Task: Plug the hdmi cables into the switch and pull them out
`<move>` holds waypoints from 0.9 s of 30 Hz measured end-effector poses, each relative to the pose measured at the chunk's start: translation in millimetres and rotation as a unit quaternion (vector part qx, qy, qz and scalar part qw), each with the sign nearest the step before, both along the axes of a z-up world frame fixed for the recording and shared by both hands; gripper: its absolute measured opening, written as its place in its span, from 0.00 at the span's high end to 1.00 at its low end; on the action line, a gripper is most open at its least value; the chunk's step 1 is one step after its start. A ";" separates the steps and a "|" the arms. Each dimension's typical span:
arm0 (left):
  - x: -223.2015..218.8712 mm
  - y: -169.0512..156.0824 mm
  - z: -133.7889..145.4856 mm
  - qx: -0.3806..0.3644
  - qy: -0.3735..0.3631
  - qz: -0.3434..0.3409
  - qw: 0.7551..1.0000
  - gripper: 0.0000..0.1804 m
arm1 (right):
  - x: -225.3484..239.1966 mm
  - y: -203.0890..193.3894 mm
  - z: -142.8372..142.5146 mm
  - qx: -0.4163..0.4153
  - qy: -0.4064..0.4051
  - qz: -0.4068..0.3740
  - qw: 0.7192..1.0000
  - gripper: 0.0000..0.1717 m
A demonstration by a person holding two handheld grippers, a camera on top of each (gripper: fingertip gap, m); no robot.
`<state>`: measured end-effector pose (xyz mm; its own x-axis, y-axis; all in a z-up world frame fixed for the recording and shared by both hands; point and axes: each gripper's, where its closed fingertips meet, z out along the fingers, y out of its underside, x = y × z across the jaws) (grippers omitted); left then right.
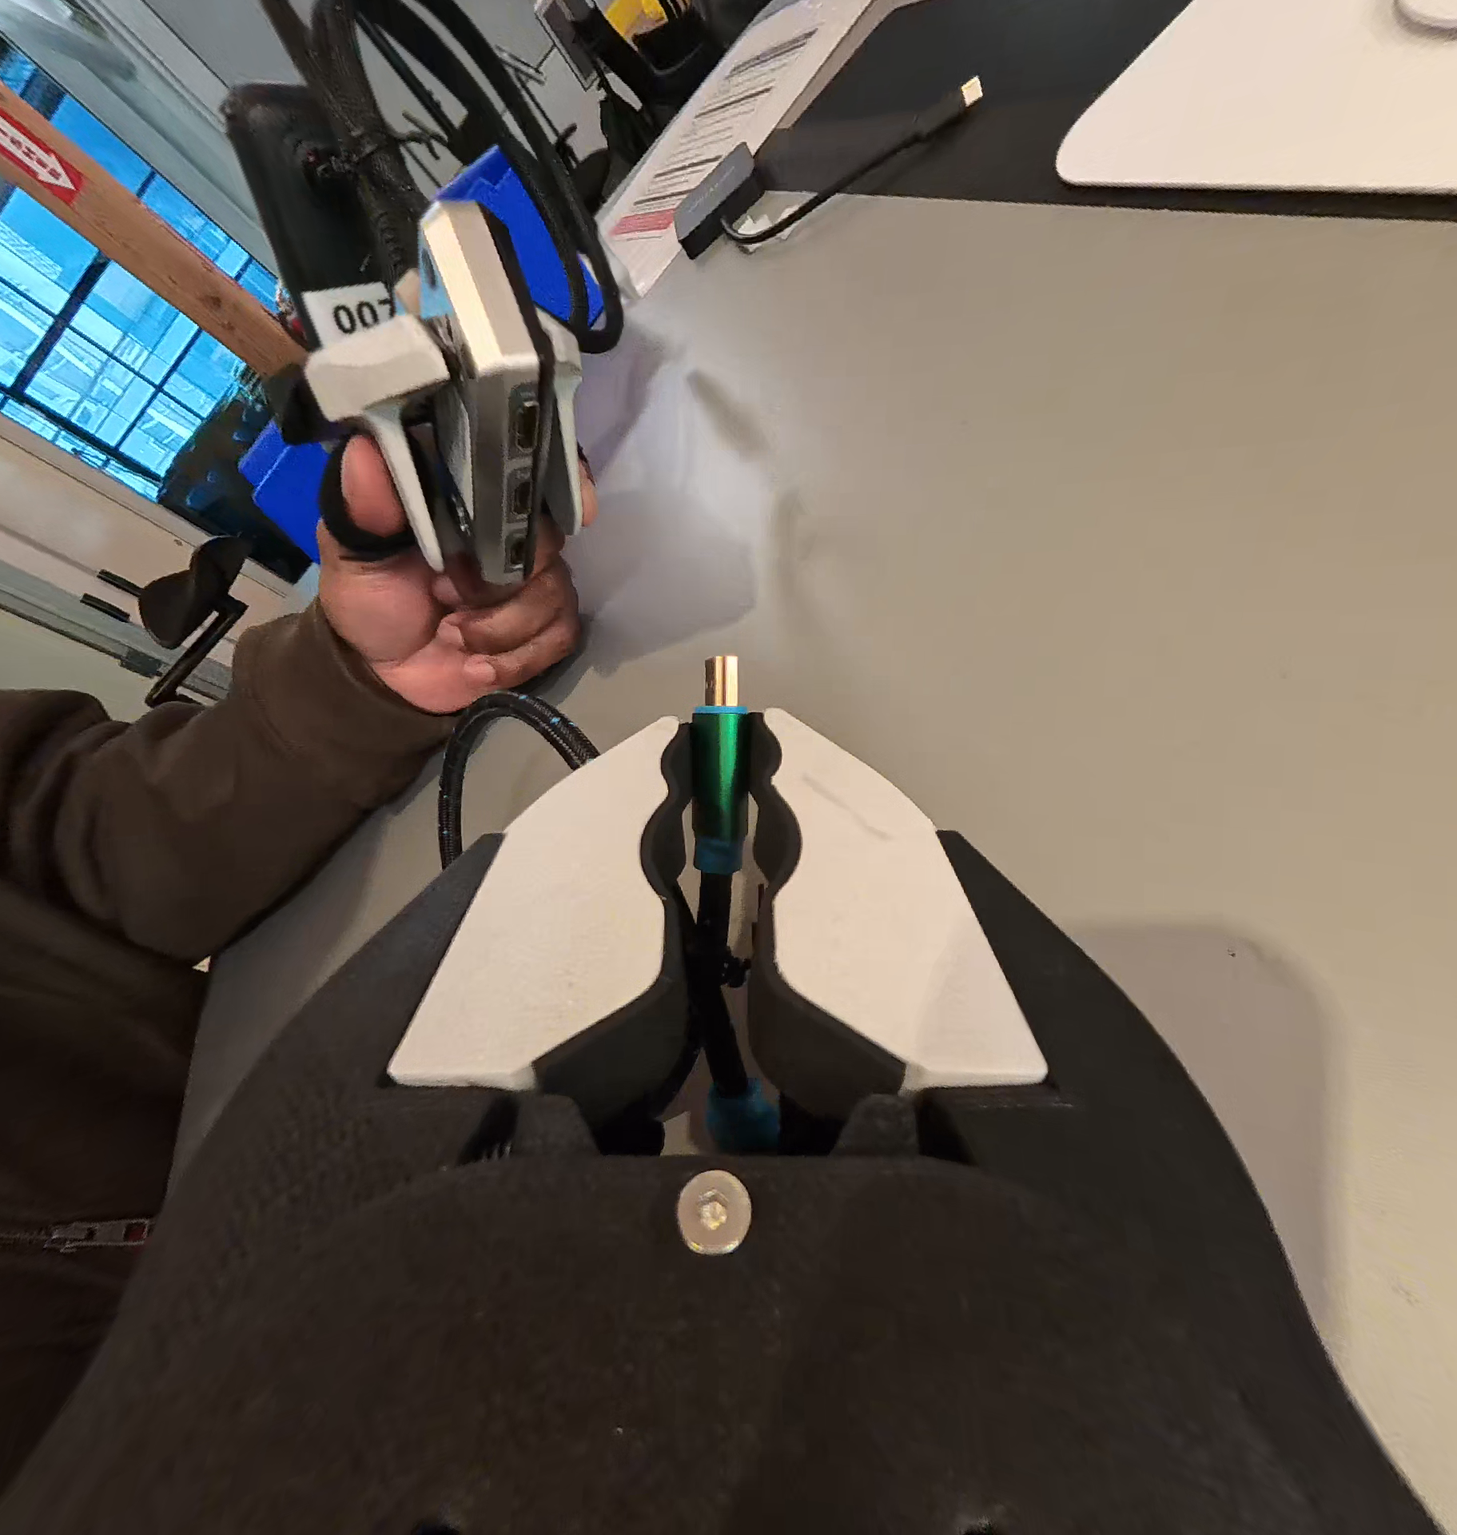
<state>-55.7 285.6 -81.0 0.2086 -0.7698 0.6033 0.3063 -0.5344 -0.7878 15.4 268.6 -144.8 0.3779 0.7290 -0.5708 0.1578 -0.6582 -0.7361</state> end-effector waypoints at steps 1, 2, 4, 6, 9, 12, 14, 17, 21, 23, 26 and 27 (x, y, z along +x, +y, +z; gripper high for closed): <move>1.7 -0.6 -0.5 0.006 0.007 0.001 1.000 0.88 | 0.0 0.5 1.0 0.003 -0.002 0.000 1.000 0.93; 1.6 -0.3 0.7 0.005 0.000 0.002 1.000 0.88 | 0.5 0.7 1.3 0.005 -0.004 -0.001 1.000 0.93; -1.3 2.3 1.4 -0.004 -0.015 0.007 1.000 0.87 | 1.1 0.6 -0.7 0.006 -0.011 -0.002 1.000 0.93; -4.3 3.7 2.5 -0.006 -0.024 0.011 1.000 0.87 | -0.3 1.2 -2.3 0.005 -0.015 -0.002 1.000 0.93; -3.8 4.9 0.9 -0.009 -0.021 0.016 1.000 0.87 | -3.8 0.2 -7.8 0.004 -0.027 0.004 1.000 0.93; 1.9 2.8 -3.1 0.001 0.005 0.016 1.000 0.87 | -5.0 0.6 -9.0 0.010 -0.035 0.005 0.999 0.93; 5.0 1.3 -5.0 0.005 0.017 0.015 1.000 0.87 | -6.3 0.3 -8.4 0.015 -0.036 0.007 0.999 0.93; 5.1 2.7 -6.2 0.003 0.020 0.018 1.000 0.87 | -8.7 -0.3 1.1 0.027 -0.022 0.010 0.999 0.93; 0.3 6.2 -4.8 -0.009 0.002 0.020 1.000 0.87 | 3.9 -2.4 46.0 0.068 0.015 -0.012 0.998 0.93; -1.4 7.7 -4.6 -0.017 -0.006 0.018 1.000 0.87 | 23.0 -10.4 89.1 0.106 0.044 -0.039 0.993 0.93; -2.2 8.4 -4.6 -0.025 -0.012 0.015 1.000 0.87 | 71.4 -37.0 159.0 0.171 0.054 -0.088 0.980 0.93; -2.1 8.3 -4.5 -0.025 -0.012 0.015 1.000 0.87 | 94.1 -45.7 180.9 0.193 0.042 -0.108 0.974 0.93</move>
